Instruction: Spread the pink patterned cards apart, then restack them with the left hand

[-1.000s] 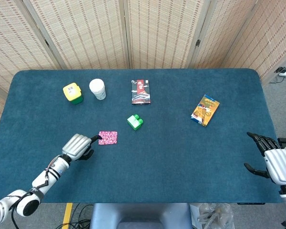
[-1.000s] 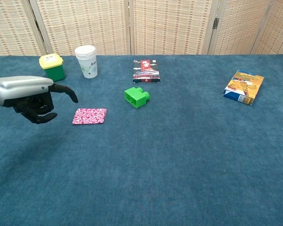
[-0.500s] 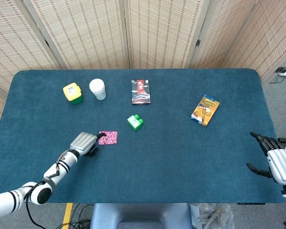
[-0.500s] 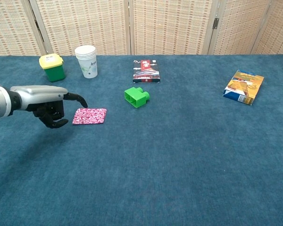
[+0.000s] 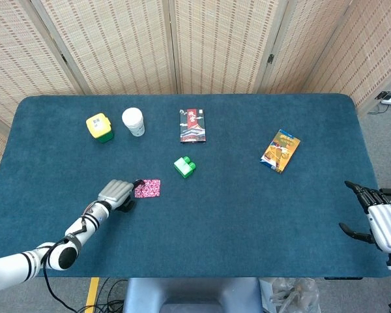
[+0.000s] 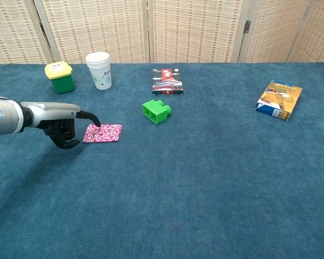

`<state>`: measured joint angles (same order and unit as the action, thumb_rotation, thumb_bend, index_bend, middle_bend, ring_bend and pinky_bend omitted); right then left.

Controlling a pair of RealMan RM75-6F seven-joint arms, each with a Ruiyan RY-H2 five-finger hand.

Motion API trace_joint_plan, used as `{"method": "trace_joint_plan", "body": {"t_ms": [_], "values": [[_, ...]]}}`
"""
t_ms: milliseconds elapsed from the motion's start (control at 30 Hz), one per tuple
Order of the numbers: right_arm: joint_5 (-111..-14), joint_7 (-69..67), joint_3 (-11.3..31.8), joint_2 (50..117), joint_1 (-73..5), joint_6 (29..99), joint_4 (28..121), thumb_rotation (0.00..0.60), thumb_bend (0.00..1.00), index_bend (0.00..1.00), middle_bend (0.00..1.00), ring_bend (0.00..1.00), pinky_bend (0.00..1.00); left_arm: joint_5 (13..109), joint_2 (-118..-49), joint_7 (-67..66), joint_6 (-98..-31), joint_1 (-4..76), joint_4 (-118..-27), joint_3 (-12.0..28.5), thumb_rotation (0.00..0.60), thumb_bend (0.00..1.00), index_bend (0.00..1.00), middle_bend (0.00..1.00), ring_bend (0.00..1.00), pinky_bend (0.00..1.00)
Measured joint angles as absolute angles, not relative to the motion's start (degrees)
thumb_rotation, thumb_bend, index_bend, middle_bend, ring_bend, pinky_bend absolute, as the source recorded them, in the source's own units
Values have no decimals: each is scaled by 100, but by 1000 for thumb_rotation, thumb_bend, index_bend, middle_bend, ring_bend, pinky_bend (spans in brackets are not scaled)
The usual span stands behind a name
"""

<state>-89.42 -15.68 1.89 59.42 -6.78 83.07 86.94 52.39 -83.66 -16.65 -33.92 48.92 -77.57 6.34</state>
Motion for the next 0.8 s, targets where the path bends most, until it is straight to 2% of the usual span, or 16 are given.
{"method": "trace_joint_plan", "body": {"t_ms": [333,800], "values": [[-8923,-1604,192,5961,-673,8289,8646,600,244,89,215,192,194,4980,-8381,-1841,-3382,5066,-7775,392,600,541,186,959,947,1000],[-8949,-1621,189,5958,-632,8367,8641,600,246,89,215,192,194,4850,-7917,-2328,-3603,5254,-8943,-58,600,541,215,959,947,1000]]}}
